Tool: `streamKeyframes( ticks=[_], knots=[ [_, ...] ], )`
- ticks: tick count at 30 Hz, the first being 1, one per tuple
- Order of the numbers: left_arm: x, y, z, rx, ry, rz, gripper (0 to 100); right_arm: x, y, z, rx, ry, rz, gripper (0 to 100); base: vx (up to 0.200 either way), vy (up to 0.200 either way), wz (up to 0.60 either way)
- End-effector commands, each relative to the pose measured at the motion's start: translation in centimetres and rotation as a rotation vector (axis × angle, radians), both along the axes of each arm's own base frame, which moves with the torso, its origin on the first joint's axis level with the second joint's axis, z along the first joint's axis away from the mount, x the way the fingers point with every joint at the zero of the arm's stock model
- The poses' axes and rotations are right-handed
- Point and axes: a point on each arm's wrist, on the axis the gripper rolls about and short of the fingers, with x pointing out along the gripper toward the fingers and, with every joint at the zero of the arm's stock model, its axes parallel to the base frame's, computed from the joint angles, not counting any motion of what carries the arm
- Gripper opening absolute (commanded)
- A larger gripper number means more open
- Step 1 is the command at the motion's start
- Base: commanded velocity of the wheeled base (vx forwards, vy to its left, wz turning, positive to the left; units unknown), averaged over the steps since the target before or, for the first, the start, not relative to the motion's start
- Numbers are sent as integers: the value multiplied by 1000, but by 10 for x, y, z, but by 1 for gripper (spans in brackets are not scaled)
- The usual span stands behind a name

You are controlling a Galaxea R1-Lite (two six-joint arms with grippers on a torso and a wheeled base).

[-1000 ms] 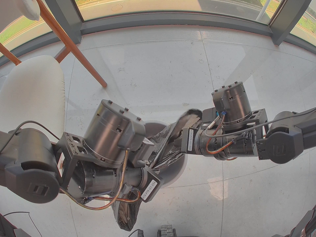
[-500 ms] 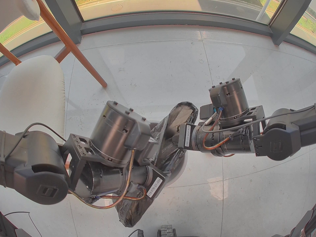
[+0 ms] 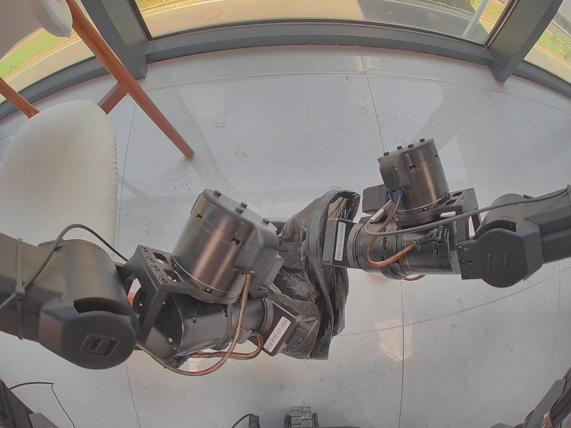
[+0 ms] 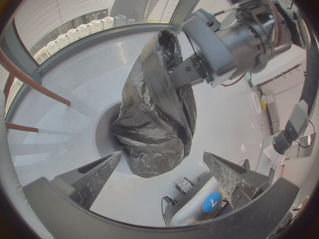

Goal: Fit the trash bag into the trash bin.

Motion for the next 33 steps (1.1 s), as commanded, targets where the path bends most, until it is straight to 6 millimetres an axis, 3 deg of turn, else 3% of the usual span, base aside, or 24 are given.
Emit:
streamKeyframes(
  ticks=[1, 5, 15, 25, 33],
  knots=[
    [4, -4, -7, 20, 1, 17, 100, -2, 2, 2, 4, -5, 4, 0, 0, 0, 0],
    [3, -7, -6, 19, -10, 16, 100, -1, 2, 2, -1, -10, -9, 0, 0, 0, 0],
    [-13, -44, -47, 93, 58, 24, 100, 0, 3, 3, 3, -17, -21, 0, 0, 0, 0],
    [-1, -60, -71, 166, 41, 85, 100, 0, 2, 8, 13, -29, -22, 0, 0, 0, 0],
    [15, -81, -72, 158, -21, 142, 100, -1, 3, 8, 12, -26, -20, 0, 0, 0, 0]
  ],
)
